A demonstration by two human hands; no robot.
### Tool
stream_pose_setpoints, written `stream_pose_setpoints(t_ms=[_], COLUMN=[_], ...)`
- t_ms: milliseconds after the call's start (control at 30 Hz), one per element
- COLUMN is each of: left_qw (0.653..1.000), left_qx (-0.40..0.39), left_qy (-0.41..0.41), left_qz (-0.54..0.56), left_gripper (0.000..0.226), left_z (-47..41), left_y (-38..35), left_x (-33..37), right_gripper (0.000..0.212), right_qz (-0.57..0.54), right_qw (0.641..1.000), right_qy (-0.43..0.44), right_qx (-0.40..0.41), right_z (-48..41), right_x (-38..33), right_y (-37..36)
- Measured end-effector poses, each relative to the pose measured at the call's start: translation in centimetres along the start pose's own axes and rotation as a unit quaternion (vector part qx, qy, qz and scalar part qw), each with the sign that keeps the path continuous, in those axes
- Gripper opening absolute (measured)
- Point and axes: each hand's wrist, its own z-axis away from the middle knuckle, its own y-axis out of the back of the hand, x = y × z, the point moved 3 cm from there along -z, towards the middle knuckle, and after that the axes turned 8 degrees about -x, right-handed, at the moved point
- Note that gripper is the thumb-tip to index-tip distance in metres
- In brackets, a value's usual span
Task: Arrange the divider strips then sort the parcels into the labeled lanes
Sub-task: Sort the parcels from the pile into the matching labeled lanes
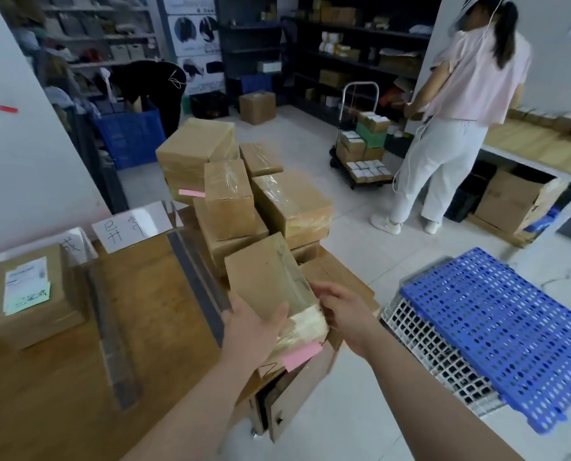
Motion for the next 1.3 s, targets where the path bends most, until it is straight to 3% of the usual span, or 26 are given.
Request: stream_pose_setpoints(t_ms=[133,267,400,500,567,667,767,867,1033,1133,1200,1300], left_qw=[0.995,0.993,0.988,0.955,0.904,0.825,0.777,0.751,0.800,0.859,0.890,0.905], left_qx=[0.018,0.026,0.050,0.067,0.029,-0.054,-0.064,-0.038,0.075,0.128,0.153,0.168], left_qy=[0.044,0.086,0.103,0.053,0.025,-0.023,-0.068,-0.075,-0.082,-0.062,-0.055,-0.057], left_qz=[0.093,0.081,0.107,0.283,0.425,0.562,0.623,0.655,0.589,0.492,0.425,0.387], left_gripper=[0.131,0.167,0.177,0.153,0.123,0.073,0.060,0.055,0.031,0.046,0.043,0.036], left_z=[1.7,4.2,6.1,7.0,7.6,8.1,8.3,8.2,8.5,8.9,9.1,9.4], left_y=[-1.4,-2.8,-3.6,-3.8,-4.4,-5.5,-6.1,-6.2,-5.5,-5.1,-5.2,-5.2], left_x=[1.3,3.0,4.5,4.2,3.4,3.1,3.1,3.0,2.7,2.6,2.7,3.0], right_gripper=[0.037,0.024,0.032,0.033,0.034,0.038,0.039,0.034,0.041,0.048,0.051,0.051], right_qz=[-0.071,-0.054,-0.044,-0.090,-0.099,-0.001,0.040,-0.020,-0.014,0.002,0.002,0.002], right_qw=[0.995,0.991,0.985,0.975,0.973,0.978,0.963,0.948,0.962,0.963,0.964,0.964], right_qy=[0.008,0.049,0.080,0.091,0.081,0.040,-0.007,-0.006,0.032,0.047,0.057,0.071], right_qx=[-0.067,-0.115,-0.147,-0.181,-0.190,-0.202,-0.267,-0.317,-0.272,-0.267,-0.260,-0.256], right_z=[0.1,1.0,2.0,2.2,1.9,1.7,2.4,2.9,2.5,2.5,2.5,2.4], right_x=[-0.7,-1.6,-2.1,-3.2,-3.6,-3.5,-3.2,-3.3,-3.7,-3.9,-4.0,-4.2], right_y=[1.5,3.6,4.8,6.4,7.3,8.0,7.8,7.5,8.0,8.1,8.1,7.9])
